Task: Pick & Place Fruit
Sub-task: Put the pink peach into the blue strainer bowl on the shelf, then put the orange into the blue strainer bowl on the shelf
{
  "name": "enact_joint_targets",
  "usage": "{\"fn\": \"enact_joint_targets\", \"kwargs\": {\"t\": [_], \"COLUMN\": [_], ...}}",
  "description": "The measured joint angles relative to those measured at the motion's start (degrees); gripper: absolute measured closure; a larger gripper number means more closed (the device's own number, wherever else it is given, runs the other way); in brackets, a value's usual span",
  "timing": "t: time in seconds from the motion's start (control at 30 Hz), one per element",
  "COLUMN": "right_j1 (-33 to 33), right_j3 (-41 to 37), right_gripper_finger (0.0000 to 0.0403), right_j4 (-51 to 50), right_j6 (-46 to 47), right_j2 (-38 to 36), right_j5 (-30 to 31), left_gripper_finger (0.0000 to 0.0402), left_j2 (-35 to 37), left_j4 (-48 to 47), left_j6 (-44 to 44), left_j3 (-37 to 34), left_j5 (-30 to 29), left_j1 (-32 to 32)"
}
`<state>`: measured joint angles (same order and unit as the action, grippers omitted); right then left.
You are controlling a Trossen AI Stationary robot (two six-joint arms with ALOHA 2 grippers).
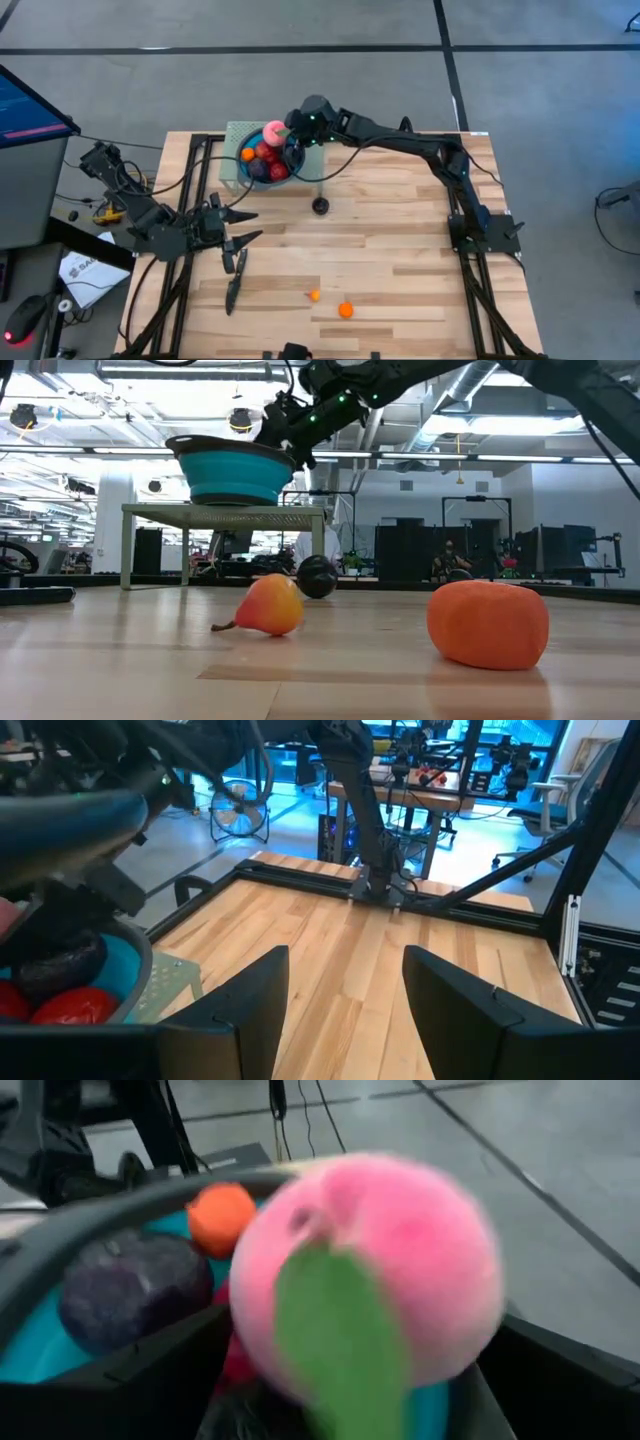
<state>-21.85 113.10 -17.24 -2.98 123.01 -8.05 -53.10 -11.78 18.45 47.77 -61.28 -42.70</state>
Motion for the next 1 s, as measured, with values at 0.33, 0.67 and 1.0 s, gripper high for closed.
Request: {"fn": "enact_joint_targets", "kwargs": {"t": [0.33, 0.67, 1.0], "right_j1": [0.0, 0.1, 2.5], "right_j3": [5.4, 11.7, 18.3], "right_gripper_finger": [0.001, 0.002, 0.0038], "right_j4": [-11.5, -23.8, -42.1], "right_j6": [-3.9, -4.1, -6.1], "right_j2": [-0.2, -0.1, -0.6], "right_j5": [0.2, 1.4, 4.0], "left_gripper_finger": [0.0211, 0.0211, 0.0211], "left_j2": [0.0, 0.0, 0.0], "left_j4": [0.2, 0.3, 0.2], "left_j6": [0.0, 0.0, 0.0], "left_j3": [0.0, 0.0, 0.0], "left_j5": [0.0, 0.0, 0.0], "left_j1": [0.0, 0.0, 0.0]}}
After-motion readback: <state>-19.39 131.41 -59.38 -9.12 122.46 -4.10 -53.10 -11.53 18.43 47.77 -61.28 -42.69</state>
